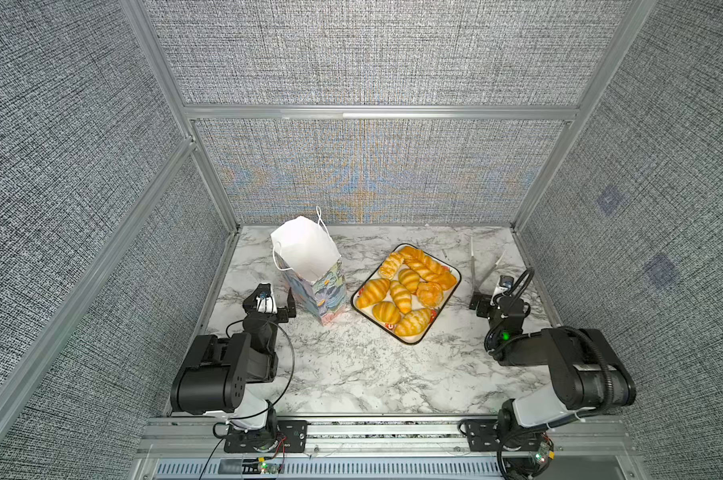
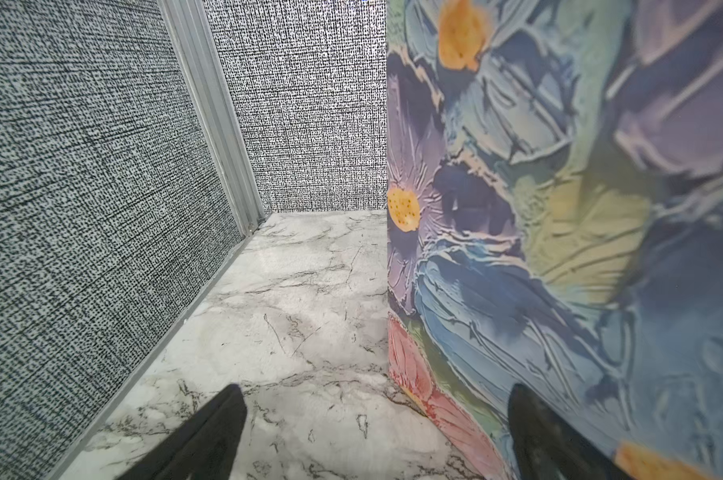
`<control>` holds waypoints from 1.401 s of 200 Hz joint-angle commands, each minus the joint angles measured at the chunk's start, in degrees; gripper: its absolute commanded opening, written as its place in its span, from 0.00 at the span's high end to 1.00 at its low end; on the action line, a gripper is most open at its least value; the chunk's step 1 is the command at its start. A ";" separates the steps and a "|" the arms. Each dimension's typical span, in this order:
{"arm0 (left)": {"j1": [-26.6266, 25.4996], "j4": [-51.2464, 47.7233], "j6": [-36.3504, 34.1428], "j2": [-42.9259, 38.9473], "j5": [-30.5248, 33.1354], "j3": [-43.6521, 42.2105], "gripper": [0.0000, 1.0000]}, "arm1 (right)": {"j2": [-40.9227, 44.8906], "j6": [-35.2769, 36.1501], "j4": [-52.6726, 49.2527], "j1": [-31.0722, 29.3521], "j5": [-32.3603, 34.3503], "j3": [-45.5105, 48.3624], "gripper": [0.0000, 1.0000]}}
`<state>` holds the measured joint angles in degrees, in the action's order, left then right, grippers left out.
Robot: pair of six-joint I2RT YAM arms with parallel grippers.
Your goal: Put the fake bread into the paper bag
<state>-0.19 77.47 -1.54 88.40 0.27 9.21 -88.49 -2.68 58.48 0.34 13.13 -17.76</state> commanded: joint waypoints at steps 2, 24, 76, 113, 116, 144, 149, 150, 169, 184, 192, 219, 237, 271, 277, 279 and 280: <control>0.10 1.28 -0.22 -0.19 0.18 0.05 0.01 | -0.07 -0.18 1.68 -0.15 0.50 -0.07 0.01; 0.04 1.28 -0.37 -0.21 0.25 -0.03 0.01 | -0.04 -0.18 1.77 -0.08 0.50 -0.04 0.01; 0.08 1.10 -0.33 -0.20 0.25 0.12 0.01 | -0.05 -0.16 1.74 -0.07 0.58 0.00 0.01; 0.09 1.10 -0.29 -0.22 0.25 0.11 0.01 | -0.18 -0.46 1.19 0.12 -0.03 -0.26 0.01; 0.03 1.10 -0.23 -0.21 0.23 0.10 0.01 | -0.19 -0.41 1.23 0.16 -0.03 -0.31 0.01; 0.04 1.13 -0.22 -0.11 0.17 0.18 0.01 | -0.07 -0.36 1.41 0.19 0.06 -0.24 0.01; 0.03 1.13 -0.24 -0.23 0.17 0.19 0.01 | 0.02 -0.24 1.54 0.19 0.06 -0.09 0.01; 0.02 1.11 -0.23 -0.20 0.17 0.19 0.01 | 0.00 -0.23 1.59 0.14 0.06 -0.04 0.01; 0.03 1.19 -0.22 -0.20 0.17 0.07 0.01 | 0.05 -0.22 1.87 0.09 0.15 0.14 0.01; 0.01 1.06 -0.22 -0.12 0.17 0.23 0.01 | 0.07 -0.16 2.42 0.10 -0.11 0.42 0.01; 0.01 1.10 -0.24 -0.07 0.17 0.28 0.01 | 0.10 -0.14 3.17 0.10 -0.04 0.88 0.01; 0.06 1.33 -0.22 -0.30 0.30 -0.03 0.01 | 2.87 -0.51 2.31 -0.07 1.52 1.58 0.01; -0.40 1.78 -0.12 -1.35 2.92 -0.57 0.01 | 7.36 -0.91 -5.69 -0.41 4.75 -0.78 0.01; -2.24 -7.57 -0.61 -11.88 8.79 -0.25 0.01 | 14.65 -7.14 -29.55 -0.51 15.16 -11.29 0.01; -2.95 -9.70 -0.57 -13.80 11.01 0.00 0.01 | 15.04 -8.86 -35.07 -0.40 16.60 -14.05 0.01; -3.15 -10.30 -0.57 -14.36 11.64 0.10 0.01 | 15.13 -9.37 -36.89 -0.35 17.00 -15.37 0.01; -3.24 -10.62 -0.57 -14.64 11.79 0.19 0.01 | 15.11 -9.63 -37.36 -0.30 17.23 -15.99 0.01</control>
<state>-1.72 74.08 -1.52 79.02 5.28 8.47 -75.22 -5.96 42.33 -0.21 21.39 -26.35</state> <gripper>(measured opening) 0.993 0.992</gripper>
